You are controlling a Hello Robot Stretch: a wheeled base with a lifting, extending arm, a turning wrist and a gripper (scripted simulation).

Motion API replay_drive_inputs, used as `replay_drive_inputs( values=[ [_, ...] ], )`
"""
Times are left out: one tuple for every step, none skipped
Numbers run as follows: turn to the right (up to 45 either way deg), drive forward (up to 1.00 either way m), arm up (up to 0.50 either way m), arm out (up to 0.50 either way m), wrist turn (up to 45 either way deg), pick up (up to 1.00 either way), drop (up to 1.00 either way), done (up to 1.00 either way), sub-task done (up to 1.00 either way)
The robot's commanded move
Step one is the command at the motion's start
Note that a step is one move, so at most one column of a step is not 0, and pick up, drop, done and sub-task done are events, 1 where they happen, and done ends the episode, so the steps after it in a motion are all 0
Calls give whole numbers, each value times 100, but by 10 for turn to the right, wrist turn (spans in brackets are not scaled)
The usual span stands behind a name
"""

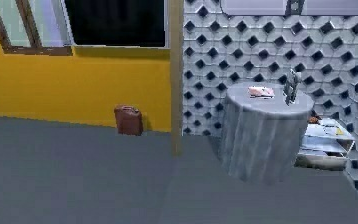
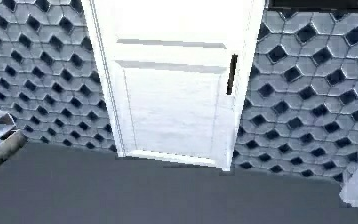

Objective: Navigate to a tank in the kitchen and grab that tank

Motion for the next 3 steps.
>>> replay_drive_inputs(
  values=[
    [0,100,0,0,0,0,0,0,0],
    [0,15,0,0,0,0,0,0,0],
    [-450,0,0,0,0,0,0,0,0]
  ],
)
